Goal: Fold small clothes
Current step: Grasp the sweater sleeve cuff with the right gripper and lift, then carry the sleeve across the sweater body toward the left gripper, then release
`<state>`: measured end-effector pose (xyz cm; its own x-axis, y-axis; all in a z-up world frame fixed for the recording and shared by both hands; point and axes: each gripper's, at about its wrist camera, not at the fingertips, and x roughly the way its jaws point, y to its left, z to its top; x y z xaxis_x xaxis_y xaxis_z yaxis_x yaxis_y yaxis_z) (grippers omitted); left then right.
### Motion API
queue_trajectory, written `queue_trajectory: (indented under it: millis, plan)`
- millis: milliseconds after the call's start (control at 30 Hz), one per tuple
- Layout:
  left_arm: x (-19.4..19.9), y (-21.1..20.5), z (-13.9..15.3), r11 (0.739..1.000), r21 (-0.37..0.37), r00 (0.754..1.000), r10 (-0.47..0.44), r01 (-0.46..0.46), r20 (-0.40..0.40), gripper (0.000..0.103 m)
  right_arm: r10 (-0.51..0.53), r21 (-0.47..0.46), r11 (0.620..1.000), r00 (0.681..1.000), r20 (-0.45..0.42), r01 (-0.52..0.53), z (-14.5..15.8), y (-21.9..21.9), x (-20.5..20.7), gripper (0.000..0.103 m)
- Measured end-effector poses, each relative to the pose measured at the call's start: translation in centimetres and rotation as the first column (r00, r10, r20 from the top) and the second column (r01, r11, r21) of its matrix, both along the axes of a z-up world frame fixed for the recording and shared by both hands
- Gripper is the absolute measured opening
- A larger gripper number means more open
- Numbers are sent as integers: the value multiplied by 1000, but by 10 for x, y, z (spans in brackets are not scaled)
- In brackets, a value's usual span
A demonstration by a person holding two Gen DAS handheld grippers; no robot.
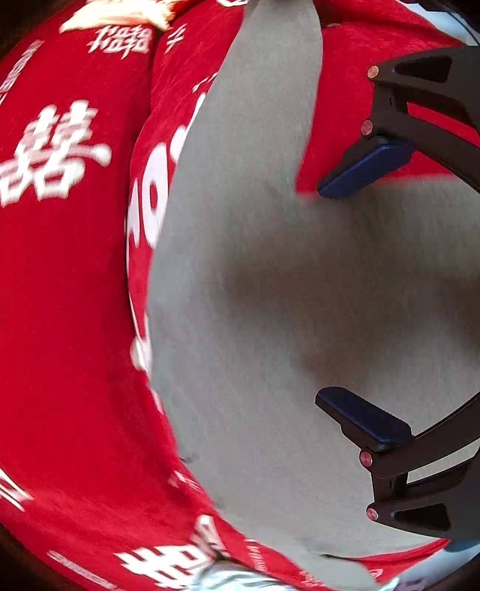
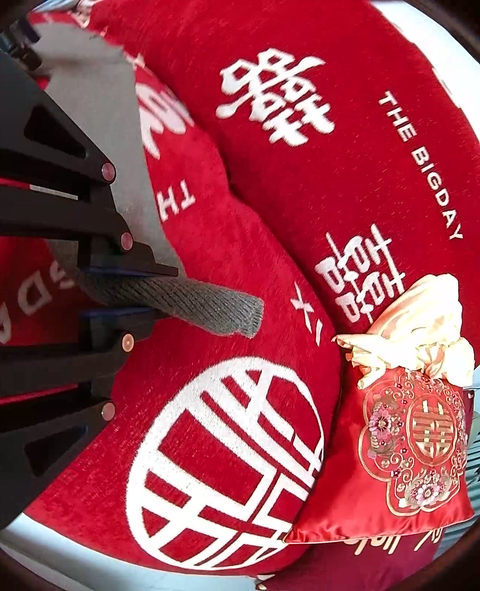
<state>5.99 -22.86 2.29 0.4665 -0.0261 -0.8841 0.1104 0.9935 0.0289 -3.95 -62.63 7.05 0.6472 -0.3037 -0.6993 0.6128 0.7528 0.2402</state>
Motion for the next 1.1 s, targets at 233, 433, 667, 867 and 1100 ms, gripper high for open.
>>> queue_trajectory:
  millis: [233, 433, 667, 867, 1100]
  plan:
    - [-8, 59, -9, 997, -51, 998, 57, -59, -35, 102, 46, 22, 999, 997, 55, -47, 28, 34, 4, 14]
    - [-16, 99, -14, 995, -72, 997, 65, -67, -29, 102, 99, -11, 995, 992, 76, -98, 55, 79, 19, 14]
    - [-20, 150, -24, 988, -103, 993, 109, -113, -47, 102, 156, -40, 987, 985, 71, -153, 71, 134, 42, 14]
    - [-24, 187, -24, 982, -125, 990, 135, -139, -40, 102, 217, -67, 975, 974, 71, -212, 83, 187, 64, 14]
    - [-29, 221, -25, 974, -159, 987, 159, -163, -36, 102, 304, -97, 950, 951, 56, -297, 87, 258, 89, 14]
